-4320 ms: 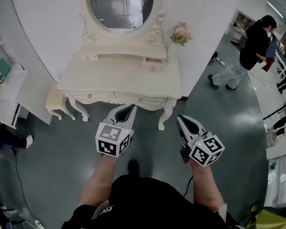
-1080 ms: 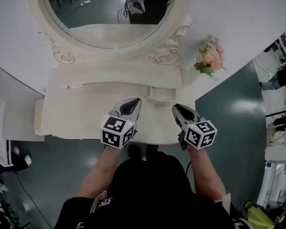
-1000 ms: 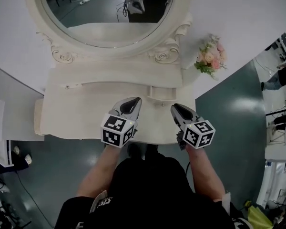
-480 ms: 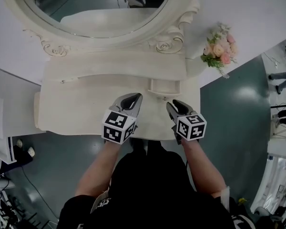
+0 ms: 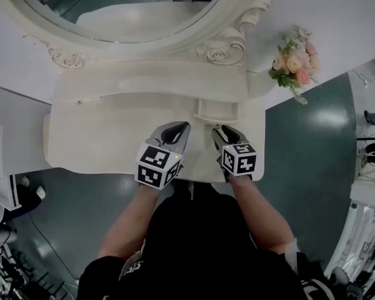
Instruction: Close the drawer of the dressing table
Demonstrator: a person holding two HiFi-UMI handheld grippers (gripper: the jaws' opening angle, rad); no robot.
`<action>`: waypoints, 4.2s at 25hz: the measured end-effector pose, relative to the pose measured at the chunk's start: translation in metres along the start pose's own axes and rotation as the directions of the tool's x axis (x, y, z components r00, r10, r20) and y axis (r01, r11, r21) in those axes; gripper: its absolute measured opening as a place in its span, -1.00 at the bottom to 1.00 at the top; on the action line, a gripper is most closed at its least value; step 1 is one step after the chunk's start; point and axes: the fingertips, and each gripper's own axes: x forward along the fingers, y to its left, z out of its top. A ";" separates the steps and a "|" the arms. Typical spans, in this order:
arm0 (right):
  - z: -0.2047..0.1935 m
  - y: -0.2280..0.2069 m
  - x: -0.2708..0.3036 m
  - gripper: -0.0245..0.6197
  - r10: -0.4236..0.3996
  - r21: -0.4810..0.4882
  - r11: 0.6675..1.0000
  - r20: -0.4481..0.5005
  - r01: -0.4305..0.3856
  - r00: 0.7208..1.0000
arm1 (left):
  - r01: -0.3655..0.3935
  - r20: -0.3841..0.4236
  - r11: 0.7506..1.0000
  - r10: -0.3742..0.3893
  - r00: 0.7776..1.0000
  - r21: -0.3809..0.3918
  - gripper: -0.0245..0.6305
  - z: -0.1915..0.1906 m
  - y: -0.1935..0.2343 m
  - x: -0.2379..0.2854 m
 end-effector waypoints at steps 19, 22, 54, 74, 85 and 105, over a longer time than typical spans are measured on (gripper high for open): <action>-0.013 -0.002 0.017 -0.68 -0.005 -0.103 0.995 -0.063 -0.001 0.998 | -0.017 -0.005 0.999 0.017 1.000 -0.027 -0.89 0.001 0.004 0.005; -0.002 -0.001 0.014 -0.68 0.008 -0.122 0.992 -0.045 -0.014 0.999 | -0.027 0.001 0.999 0.027 1.000 -0.031 -0.89 0.003 0.006 0.003; 0.033 -0.032 0.052 -0.68 0.035 -0.109 0.993 -0.066 -0.043 0.997 | -0.106 -0.019 0.988 0.105 0.994 -0.115 -0.89 0.002 0.036 0.000; 0.042 -0.041 0.067 -0.65 0.038 -0.070 0.997 -0.060 -0.042 0.997 | -0.114 -0.029 0.989 0.112 0.993 -0.096 -0.89 0.005 0.039 -0.006; 0.039 -0.036 0.022 -0.67 -0.028 0.001 1.000 0.016 0.028 0.999 | -0.056 0.024 0.998 0.057 0.998 -0.037 -0.89 0.021 0.027 -0.033; 0.055 -0.033 -0.091 -0.78 -0.018 0.017 1.000 0.172 0.016 0.985 | -0.001 0.087 1.000 -0.001 0.996 0.020 -0.89 0.054 -0.017 -0.031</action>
